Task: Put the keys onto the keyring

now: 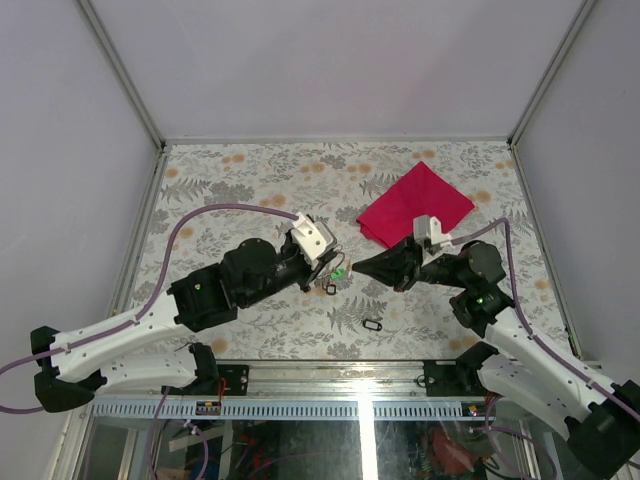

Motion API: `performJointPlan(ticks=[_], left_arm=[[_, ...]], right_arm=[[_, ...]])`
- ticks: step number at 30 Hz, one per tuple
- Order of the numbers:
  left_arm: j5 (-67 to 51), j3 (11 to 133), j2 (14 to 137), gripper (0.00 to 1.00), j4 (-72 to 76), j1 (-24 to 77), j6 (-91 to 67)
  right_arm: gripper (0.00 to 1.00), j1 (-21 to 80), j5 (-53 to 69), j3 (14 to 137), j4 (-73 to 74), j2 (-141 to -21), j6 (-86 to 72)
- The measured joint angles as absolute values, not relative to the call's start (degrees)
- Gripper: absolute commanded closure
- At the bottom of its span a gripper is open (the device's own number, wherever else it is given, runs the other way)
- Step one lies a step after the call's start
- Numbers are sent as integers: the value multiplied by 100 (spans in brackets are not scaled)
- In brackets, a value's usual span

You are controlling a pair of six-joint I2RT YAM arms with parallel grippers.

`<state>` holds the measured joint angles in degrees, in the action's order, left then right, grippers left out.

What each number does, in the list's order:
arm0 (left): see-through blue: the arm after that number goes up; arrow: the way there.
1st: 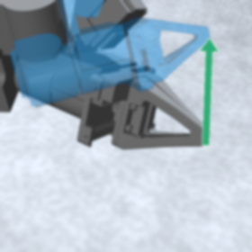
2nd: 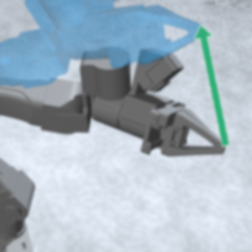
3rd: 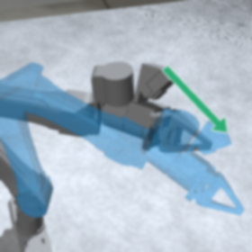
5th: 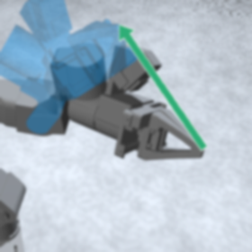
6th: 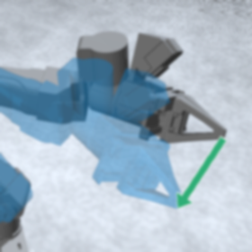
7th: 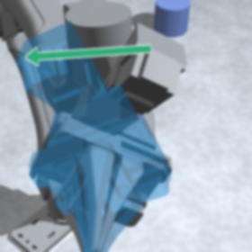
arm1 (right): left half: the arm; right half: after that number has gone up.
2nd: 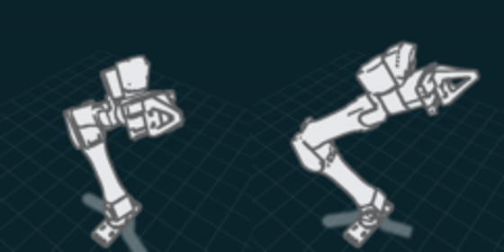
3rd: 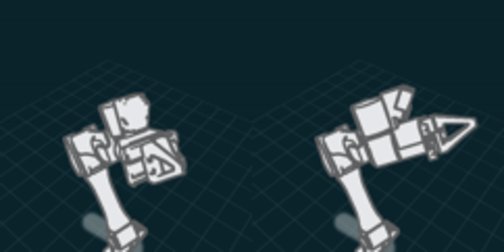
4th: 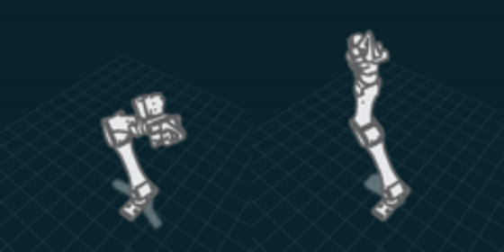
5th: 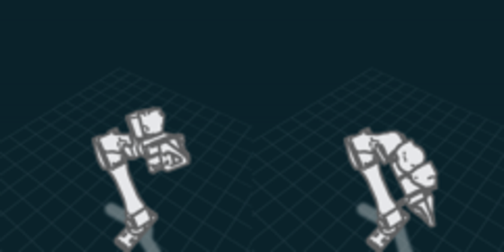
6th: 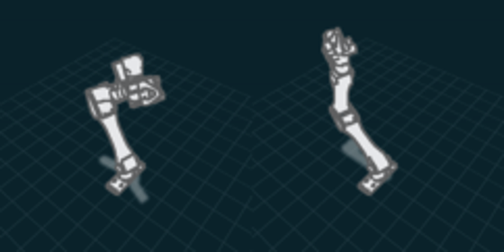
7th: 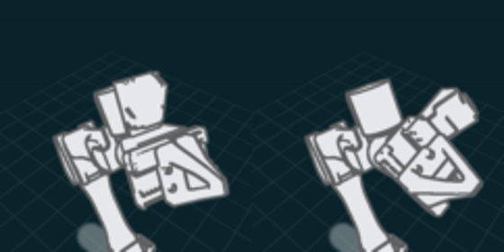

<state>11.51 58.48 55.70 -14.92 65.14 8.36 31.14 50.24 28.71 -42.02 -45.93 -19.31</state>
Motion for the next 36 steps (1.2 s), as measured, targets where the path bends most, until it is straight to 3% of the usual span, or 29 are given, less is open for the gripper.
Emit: performJointPlan(ticks=[4, 14, 36], left_arm=[[1129, 5887, 5607, 100, -1496, 6514, 836], [1066, 5918, 5610, 100, -1498, 6514, 836], [941, 5944, 5671, 100, -1500, 6514, 836]], right_arm=[[100, 3734, 4781, 3221, -3601, -4475, -1098], [100, 3848, 4327, 3402, -3063, -4447, -320], [100, 3959, 3999, 3647, -2858, -4753, 67]])
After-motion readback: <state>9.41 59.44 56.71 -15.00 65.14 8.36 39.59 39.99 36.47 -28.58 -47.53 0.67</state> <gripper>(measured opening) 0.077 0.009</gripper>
